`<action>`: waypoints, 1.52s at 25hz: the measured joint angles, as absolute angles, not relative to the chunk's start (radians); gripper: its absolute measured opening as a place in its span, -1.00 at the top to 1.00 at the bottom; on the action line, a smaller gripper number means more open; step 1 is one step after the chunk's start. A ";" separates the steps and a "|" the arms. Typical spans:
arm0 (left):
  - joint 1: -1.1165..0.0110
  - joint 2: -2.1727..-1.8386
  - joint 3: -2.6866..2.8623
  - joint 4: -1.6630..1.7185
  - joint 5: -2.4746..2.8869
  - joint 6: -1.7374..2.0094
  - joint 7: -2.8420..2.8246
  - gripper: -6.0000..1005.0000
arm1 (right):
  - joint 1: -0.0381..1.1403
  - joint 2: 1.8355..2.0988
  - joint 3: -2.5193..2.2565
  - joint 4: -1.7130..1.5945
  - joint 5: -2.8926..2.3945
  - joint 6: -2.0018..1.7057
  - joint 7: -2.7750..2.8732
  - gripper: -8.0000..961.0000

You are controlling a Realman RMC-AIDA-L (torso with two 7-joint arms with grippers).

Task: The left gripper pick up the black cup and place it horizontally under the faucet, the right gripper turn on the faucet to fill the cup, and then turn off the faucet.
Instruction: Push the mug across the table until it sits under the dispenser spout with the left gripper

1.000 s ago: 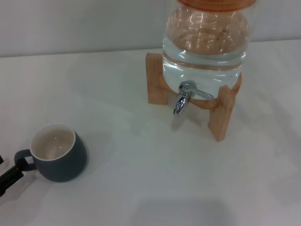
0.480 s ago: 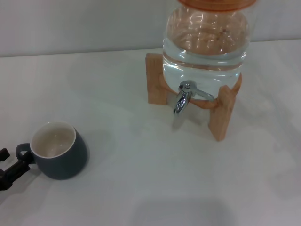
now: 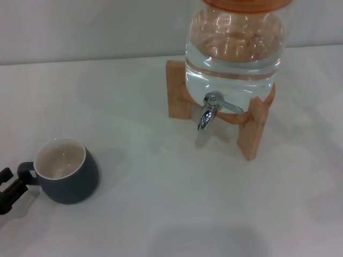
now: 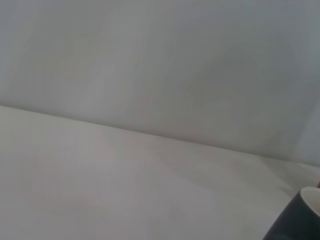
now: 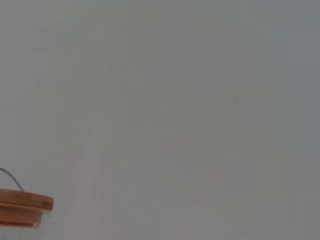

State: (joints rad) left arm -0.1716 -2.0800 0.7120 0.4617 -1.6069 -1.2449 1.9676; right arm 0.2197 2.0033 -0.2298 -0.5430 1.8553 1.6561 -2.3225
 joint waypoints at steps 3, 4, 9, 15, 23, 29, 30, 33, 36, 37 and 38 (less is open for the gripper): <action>-0.171 -2.079 0.712 0.462 -1.611 -1.243 1.969 -0.19 | 0.220 2.003 -0.232 -0.553 1.856 1.655 -2.323 -0.69; -0.172 -2.079 0.712 0.463 -1.611 -1.243 1.969 -0.18 | 0.220 2.003 -0.232 -0.553 1.856 1.655 -2.323 -0.69; -0.183 -2.079 0.712 0.465 -1.611 -1.243 1.969 -0.13 | 0.222 2.003 -0.231 -0.556 1.858 1.654 -2.322 -0.69; -0.190 -2.079 0.712 0.464 -1.611 -1.235 1.967 -0.10 | 0.227 2.003 -0.228 -0.557 1.859 1.645 -2.322 -0.69; -0.193 -2.078 0.712 0.464 -1.611 -1.223 1.969 -0.06 | 0.235 2.003 -0.228 -0.557 1.859 1.640 -2.322 -0.69; -0.194 -2.078 0.712 0.470 -1.610 -1.216 1.970 0.12 | 0.237 2.004 -0.230 -0.557 1.859 1.640 -2.322 -0.69; -0.196 -2.078 0.712 0.470 -1.609 -1.213 1.970 0.17 | 0.237 2.004 -0.230 -0.556 1.859 1.640 -2.322 -0.69; -0.203 -2.077 0.712 0.470 -1.605 -1.206 1.971 0.22 | 0.239 2.005 -0.231 -0.554 1.859 1.639 -2.322 -0.69; -0.208 -2.076 0.716 0.472 -1.601 -1.196 1.972 0.22 | 0.241 2.005 -0.229 -0.554 1.859 1.638 -2.321 -0.69; -0.208 -2.075 0.717 0.472 -1.601 -1.194 1.972 0.22 | 0.242 2.005 -0.229 -0.554 1.859 1.638 -2.321 -0.69; -0.210 -2.075 0.717 0.472 -1.601 -1.191 1.972 0.21 | 0.243 2.005 -0.229 -0.553 1.859 1.638 -2.321 -0.69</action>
